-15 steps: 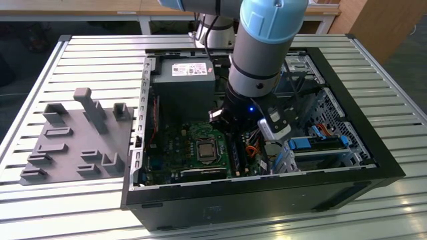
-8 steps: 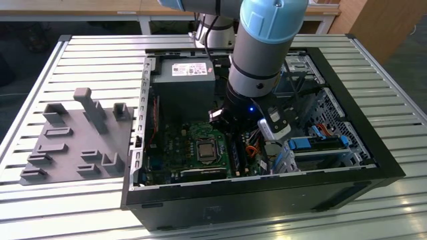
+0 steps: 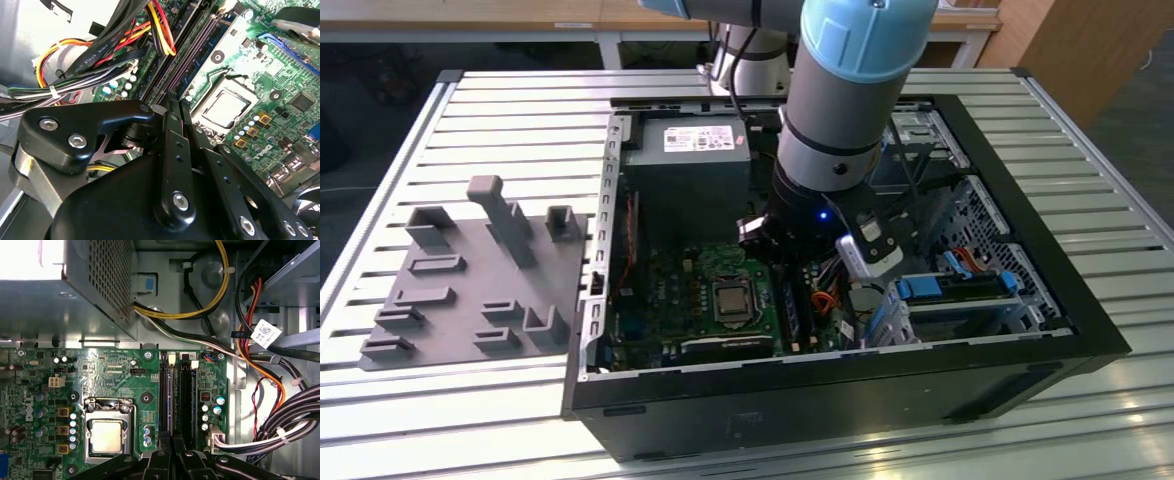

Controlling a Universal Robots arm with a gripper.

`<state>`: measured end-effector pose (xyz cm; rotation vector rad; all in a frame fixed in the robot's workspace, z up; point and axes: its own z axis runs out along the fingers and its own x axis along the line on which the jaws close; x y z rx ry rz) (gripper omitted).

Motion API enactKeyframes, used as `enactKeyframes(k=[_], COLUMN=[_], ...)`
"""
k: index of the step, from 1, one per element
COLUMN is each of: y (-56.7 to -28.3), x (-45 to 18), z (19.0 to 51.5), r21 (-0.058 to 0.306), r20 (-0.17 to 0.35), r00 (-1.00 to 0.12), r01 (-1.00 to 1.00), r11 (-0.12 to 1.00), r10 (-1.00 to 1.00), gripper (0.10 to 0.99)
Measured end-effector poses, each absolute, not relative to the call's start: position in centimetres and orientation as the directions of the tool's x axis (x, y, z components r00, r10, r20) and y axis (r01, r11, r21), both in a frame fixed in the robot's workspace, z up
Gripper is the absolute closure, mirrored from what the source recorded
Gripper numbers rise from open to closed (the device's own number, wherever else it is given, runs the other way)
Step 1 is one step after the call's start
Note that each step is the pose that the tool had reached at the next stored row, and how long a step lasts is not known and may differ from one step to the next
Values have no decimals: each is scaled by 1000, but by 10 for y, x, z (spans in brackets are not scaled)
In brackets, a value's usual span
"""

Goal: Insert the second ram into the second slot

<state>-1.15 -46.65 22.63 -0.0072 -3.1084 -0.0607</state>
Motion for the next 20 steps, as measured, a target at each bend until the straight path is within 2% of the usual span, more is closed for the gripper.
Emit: enactKeyframes(k=[20], y=[-466], x=[-10], z=[223], r21=[41], r20=[33], r00=[-999], r01=[6], r11=[999], r10=[5], gripper=[953])
